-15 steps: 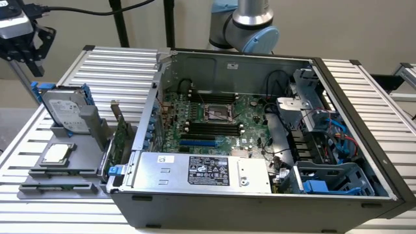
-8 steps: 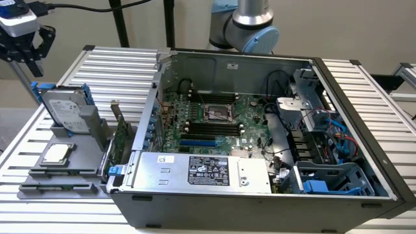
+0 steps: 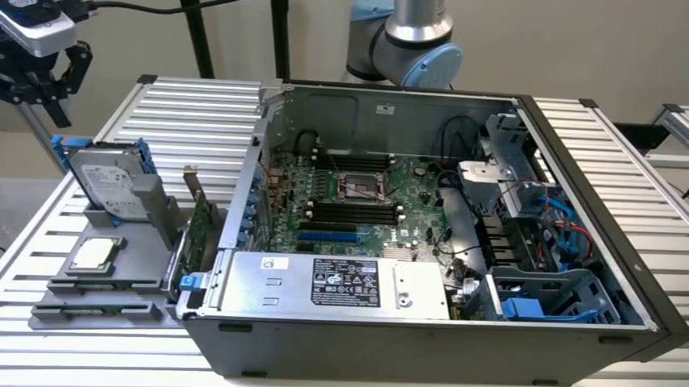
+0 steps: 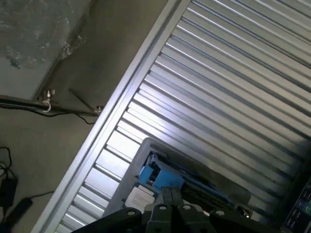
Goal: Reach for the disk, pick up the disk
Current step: 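Pick up the disk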
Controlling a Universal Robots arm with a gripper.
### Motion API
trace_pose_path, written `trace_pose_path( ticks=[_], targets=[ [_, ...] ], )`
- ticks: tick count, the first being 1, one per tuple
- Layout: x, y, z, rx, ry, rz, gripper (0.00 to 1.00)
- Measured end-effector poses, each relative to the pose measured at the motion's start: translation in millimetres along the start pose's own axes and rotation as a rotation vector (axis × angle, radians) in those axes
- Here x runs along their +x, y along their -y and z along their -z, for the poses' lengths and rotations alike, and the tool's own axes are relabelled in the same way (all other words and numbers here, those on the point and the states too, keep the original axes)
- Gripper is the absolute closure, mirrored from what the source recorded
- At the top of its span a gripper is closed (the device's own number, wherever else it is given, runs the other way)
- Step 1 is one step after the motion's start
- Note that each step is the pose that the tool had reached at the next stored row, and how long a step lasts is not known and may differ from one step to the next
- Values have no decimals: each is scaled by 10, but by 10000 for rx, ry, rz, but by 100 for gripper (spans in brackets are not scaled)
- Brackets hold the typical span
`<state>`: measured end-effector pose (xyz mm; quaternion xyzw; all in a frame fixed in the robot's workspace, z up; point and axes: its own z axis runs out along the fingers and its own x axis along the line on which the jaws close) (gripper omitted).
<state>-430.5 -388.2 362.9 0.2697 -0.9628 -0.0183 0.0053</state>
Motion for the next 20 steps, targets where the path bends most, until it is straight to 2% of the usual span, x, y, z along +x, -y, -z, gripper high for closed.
trace_pose_path(
  ticks=[20],
  targets=[
    [0,0,1,1,-140,3644,89]
  ],
)
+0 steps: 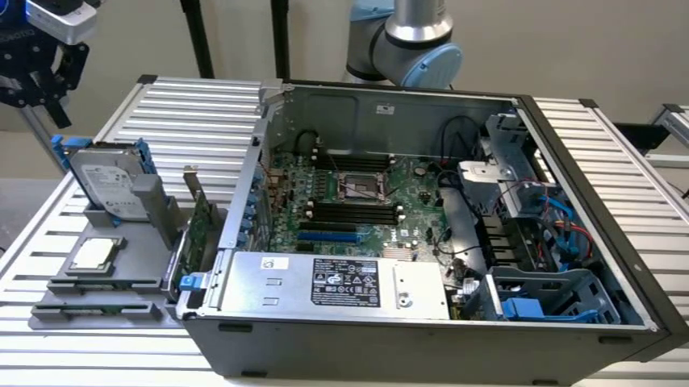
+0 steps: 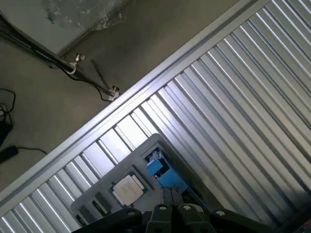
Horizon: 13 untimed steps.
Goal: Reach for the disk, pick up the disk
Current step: 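Pick up the disk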
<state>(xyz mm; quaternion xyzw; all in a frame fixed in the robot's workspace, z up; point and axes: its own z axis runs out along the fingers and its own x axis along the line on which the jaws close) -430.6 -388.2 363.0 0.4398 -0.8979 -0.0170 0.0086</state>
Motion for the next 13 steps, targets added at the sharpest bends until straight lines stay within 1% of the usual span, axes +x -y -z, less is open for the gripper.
trace_pose_path(
  ticks=[13],
  targets=[
    [0,0,0,1,-89,2357,89]
  ],
)
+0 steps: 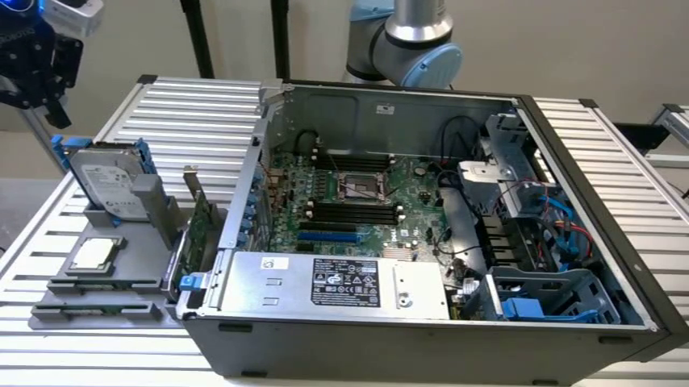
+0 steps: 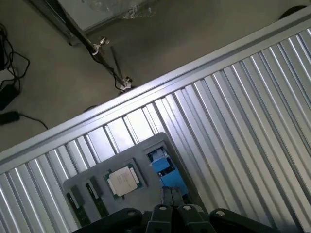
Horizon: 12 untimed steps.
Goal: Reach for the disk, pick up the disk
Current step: 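Pick up the disk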
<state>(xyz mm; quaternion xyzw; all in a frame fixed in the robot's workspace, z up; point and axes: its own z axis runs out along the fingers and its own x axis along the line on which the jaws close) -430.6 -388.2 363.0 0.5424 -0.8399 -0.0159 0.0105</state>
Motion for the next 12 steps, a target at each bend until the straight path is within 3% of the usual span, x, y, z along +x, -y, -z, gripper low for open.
trace_pose_path(
  ticks=[8,12],
  targets=[
    [0,0,0,4,-55,1460,89],
    [0,1,-2,43,-69,2185,89]
  ],
)
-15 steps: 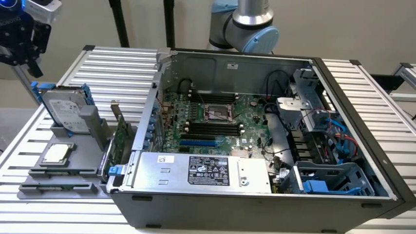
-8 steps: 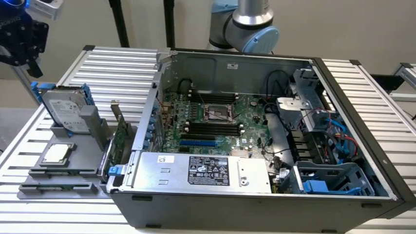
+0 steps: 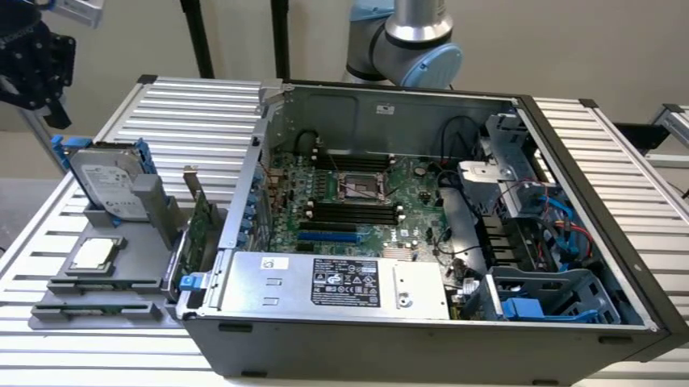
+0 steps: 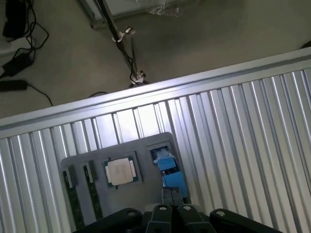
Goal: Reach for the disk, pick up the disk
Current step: 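Pick up the disk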
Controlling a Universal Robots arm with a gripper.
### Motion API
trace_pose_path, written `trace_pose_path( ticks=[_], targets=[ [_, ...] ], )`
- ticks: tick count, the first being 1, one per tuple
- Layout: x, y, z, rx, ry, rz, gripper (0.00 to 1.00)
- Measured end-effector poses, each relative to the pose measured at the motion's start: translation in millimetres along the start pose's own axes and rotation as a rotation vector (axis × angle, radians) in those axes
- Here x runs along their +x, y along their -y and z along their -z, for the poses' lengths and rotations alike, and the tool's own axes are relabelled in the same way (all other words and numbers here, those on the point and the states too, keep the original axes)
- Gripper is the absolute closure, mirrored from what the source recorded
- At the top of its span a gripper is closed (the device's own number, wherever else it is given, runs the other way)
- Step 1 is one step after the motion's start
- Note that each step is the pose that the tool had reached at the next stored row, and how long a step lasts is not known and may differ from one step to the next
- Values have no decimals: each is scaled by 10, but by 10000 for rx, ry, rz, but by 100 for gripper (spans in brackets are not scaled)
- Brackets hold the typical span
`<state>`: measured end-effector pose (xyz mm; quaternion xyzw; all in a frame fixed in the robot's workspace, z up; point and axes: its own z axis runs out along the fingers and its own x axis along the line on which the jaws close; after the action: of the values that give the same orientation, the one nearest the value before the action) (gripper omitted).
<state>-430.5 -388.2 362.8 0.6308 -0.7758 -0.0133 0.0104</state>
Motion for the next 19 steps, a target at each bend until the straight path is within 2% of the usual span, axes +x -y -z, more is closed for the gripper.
trace_pose_path(
  ticks=[4,11,14,19],
  targets=[
    [0,-1,-2,39,-16,719,89],
    [0,-1,-9,144,-32,1775,89],
    [-6,-2,-17,195,-32,2008,89],
    [-41,-6,-22,202,-33,2110,89]
  ],
)
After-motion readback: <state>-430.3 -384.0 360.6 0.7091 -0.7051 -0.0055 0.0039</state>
